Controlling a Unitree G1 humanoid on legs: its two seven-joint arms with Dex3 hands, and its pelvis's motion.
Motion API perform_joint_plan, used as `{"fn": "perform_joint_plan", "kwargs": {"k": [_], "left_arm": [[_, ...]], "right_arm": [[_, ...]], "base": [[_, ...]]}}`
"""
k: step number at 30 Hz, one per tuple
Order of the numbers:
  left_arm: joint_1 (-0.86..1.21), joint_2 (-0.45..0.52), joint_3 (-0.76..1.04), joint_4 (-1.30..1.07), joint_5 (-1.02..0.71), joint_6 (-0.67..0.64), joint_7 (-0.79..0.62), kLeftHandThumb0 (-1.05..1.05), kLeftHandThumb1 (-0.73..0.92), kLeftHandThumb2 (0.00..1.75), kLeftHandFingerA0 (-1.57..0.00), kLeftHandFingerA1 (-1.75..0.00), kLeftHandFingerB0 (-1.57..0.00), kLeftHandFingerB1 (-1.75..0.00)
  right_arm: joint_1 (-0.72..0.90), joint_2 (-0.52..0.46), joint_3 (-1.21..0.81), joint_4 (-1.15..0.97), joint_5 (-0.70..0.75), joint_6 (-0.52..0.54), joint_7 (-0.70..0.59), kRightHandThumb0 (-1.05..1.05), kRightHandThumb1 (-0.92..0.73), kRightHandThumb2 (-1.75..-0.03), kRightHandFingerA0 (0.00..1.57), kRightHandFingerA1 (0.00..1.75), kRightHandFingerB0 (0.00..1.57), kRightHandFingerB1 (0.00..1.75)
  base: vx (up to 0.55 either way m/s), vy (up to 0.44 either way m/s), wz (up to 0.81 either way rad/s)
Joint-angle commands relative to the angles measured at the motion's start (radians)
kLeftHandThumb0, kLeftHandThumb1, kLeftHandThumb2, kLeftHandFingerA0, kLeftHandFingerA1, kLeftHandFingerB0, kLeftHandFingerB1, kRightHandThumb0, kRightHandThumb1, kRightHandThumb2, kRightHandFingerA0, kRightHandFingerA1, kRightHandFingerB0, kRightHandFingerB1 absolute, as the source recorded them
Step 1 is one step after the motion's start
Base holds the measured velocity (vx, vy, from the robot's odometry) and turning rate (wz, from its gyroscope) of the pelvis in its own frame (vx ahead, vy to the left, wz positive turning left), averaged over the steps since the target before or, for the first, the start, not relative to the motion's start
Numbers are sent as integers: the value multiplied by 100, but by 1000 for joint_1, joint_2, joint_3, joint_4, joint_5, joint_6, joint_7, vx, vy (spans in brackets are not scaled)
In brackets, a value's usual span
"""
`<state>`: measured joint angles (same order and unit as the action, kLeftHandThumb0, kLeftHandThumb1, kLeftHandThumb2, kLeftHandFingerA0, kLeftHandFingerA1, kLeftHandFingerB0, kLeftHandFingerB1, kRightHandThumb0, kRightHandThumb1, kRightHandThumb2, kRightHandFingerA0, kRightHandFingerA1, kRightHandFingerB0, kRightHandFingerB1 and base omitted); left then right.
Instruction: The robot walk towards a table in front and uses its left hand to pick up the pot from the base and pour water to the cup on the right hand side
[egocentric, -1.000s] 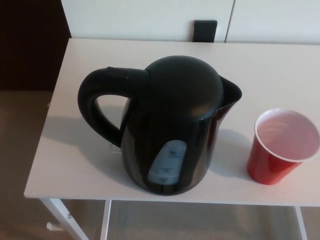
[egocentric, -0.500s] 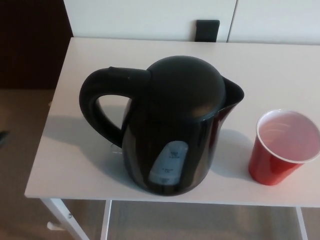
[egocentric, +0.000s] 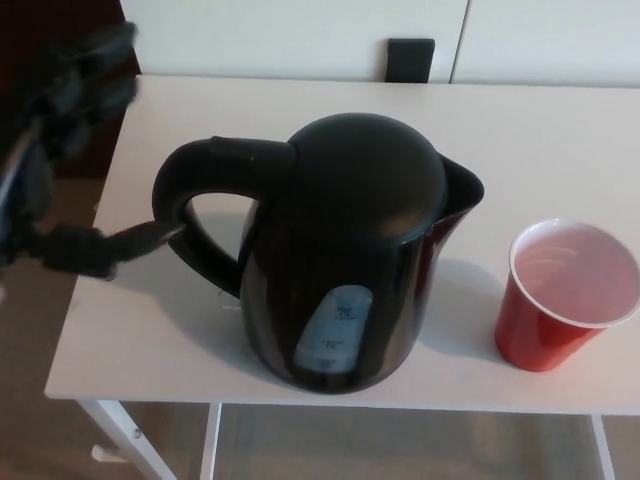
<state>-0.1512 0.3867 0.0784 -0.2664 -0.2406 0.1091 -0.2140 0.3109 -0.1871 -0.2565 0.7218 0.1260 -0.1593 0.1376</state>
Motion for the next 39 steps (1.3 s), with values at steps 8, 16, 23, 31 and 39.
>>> {"fn": "perform_joint_plan", "kwargs": {"k": [8,16,23,31,39], "left_arm": [[-25,-36,-63,-13,88,198,61,-20,14,76,-14,-55,-10,-53],[-33,-59,-44,-18,80,215,49,-19,17,77,-14,-55,-10,-53],[-33,-72,-39,-26,97,210,53,-19,18,78,-17,-56,-13,-54],[-68,-98,-66,-18,185,212,116,-42,34,62,-42,-54,-33,-46],[-60,-133,-100,-12,265,212,173,-43,34,64,-46,-57,-36,-49]], "right_arm": [[-14,-6,-13,-2,9,39,-5,-11,-41,-86,36,57,21,50],[-6,-3,-9,-48,6,68,-13,-11,-42,-87,40,59,23,51],[-11,-2,-9,-52,5,78,-14,-10,-43,-87,38,58,22,51],[-12,0,-3,-105,1,118,-20,-13,-42,-86,34,57,22,51],[-33,-4,-3,-65,-2,98,-19,-13,-42,-87,44,61,22,51]], "base": [[0,0,0],[0,0,0],[0,0,0],[0,0,0],[0,0,0]]}}
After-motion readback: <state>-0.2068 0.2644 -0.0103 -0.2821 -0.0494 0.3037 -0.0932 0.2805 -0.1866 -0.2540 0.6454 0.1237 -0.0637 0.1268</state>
